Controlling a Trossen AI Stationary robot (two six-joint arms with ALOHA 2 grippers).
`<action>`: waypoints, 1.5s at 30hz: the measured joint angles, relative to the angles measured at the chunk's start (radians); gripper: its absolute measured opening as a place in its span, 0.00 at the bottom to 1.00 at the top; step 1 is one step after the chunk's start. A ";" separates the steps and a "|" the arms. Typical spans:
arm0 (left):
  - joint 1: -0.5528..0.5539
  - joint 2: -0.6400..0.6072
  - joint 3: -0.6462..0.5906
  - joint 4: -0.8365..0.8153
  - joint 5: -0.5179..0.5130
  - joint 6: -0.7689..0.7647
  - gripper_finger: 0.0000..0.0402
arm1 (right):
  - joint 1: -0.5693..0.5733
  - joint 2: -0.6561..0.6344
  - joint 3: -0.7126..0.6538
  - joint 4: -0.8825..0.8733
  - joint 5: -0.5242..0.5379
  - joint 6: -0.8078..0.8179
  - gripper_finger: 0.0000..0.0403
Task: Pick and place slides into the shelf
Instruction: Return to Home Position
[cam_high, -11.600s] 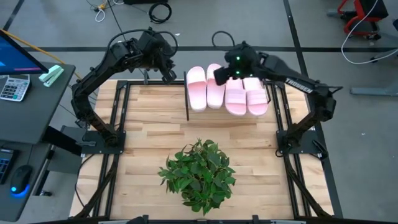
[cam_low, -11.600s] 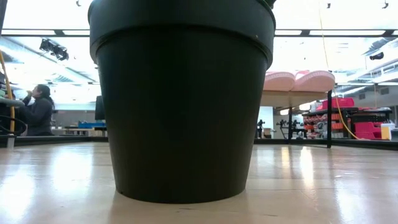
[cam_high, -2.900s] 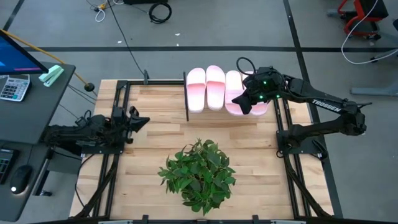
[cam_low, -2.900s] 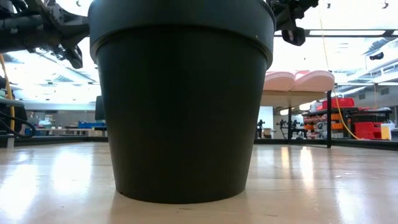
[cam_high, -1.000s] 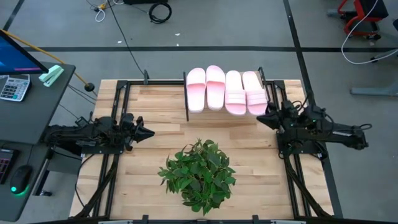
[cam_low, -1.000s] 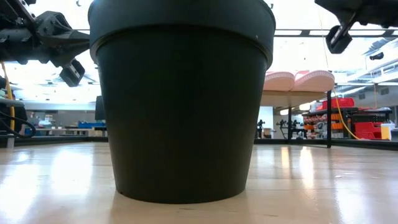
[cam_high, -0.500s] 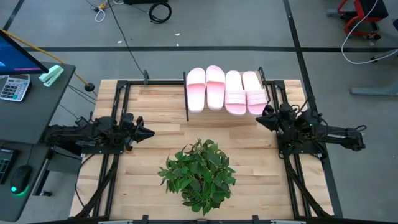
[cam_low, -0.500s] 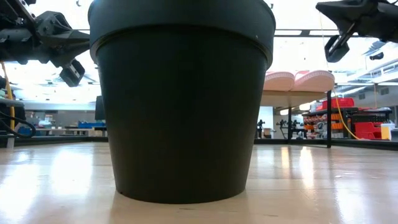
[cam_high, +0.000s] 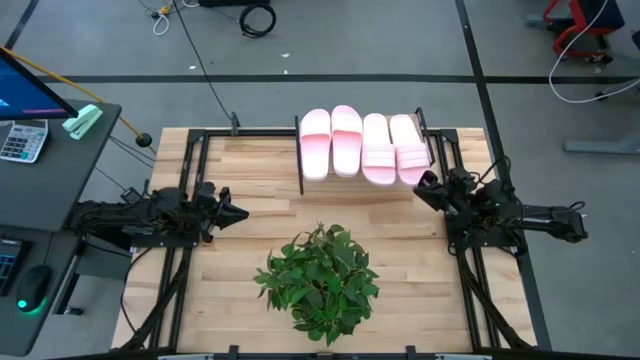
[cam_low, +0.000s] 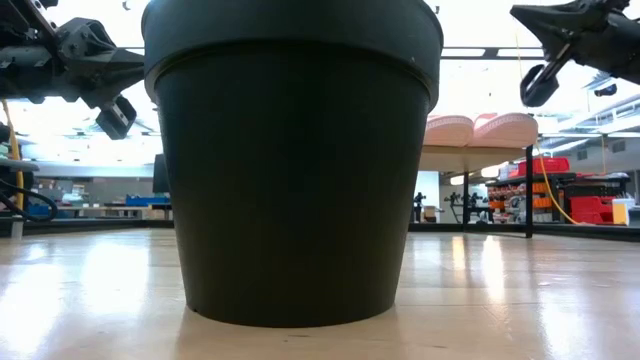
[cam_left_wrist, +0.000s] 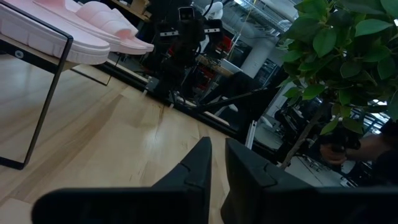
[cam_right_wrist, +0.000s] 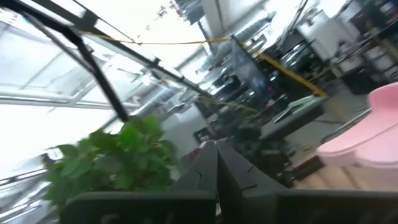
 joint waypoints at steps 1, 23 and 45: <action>0.000 0.000 0.000 0.000 0.000 0.000 0.13 | 0.001 0.000 0.000 0.002 -0.016 0.015 0.00; 0.000 0.000 0.000 0.000 0.000 0.000 0.13 | 0.176 0.000 0.000 -0.076 0.161 -0.128 0.00; 0.000 0.000 0.000 0.000 0.000 0.000 0.12 | 0.131 0.001 -0.001 -0.311 0.091 -0.518 0.00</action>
